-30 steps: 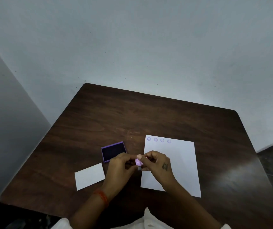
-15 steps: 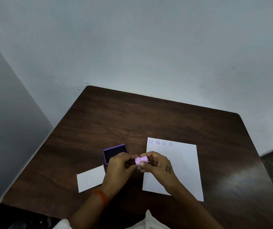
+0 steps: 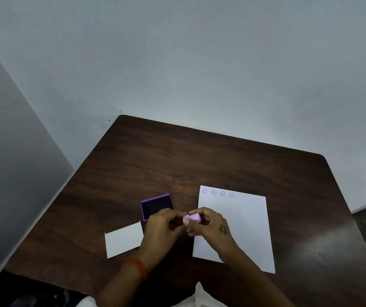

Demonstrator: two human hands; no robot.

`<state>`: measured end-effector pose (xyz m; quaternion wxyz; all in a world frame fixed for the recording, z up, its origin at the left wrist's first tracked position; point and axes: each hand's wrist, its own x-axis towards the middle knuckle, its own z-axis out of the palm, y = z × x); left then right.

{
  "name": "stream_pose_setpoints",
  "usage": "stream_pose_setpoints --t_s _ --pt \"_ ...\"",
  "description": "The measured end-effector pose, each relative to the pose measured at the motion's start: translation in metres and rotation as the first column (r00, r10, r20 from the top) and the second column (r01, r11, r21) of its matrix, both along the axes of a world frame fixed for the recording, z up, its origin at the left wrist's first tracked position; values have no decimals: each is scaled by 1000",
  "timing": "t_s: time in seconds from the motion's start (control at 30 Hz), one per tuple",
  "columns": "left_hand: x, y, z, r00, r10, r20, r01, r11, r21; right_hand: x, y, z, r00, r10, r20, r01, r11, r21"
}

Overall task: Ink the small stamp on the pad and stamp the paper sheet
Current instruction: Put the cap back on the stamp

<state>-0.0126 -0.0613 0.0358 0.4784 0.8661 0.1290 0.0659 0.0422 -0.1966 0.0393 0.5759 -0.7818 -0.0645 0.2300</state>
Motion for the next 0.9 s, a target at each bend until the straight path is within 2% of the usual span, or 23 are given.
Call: stream_pose_setpoints --t_s 0.1,0.27,0.37,0.47,0.57,0.67,0.73,0.83,0.9 --pt "-1 0 -4 1000 -2 4 2 1000 11 1 4 -6 999 26 42 -24 998 -50" --pt "-11 16 -16 993 40 -111 -42 999 -13 0 10 -31 962 87 259 -15 964 -266" --pt "-19 27 -21 986 81 -148 -80 997 17 -5 20 -48 985 -47 167 88 964 -249" --pt "-25 33 -26 986 108 -128 -104 994 37 -3 23 -52 1000 -25 -12 20 950 -313" --pt "-27 37 -28 983 128 -129 -124 992 39 1 23 -54 999 31 -34 -42 914 -404" --pt "-29 42 -29 977 175 -121 -174 985 17 2 24 -46 981 191 20 -154 846 -511" --pt "-32 49 -27 969 223 -105 -225 974 -8 2 27 -37 967 240 88 -152 817 -556" --pt "-38 64 -25 954 292 -66 -293 956 -13 -1 42 -22 927 238 291 -66 865 -498" --pt "-43 74 -25 933 356 -51 -355 935 16 -4 56 -20 891 256 374 -70 894 -443"
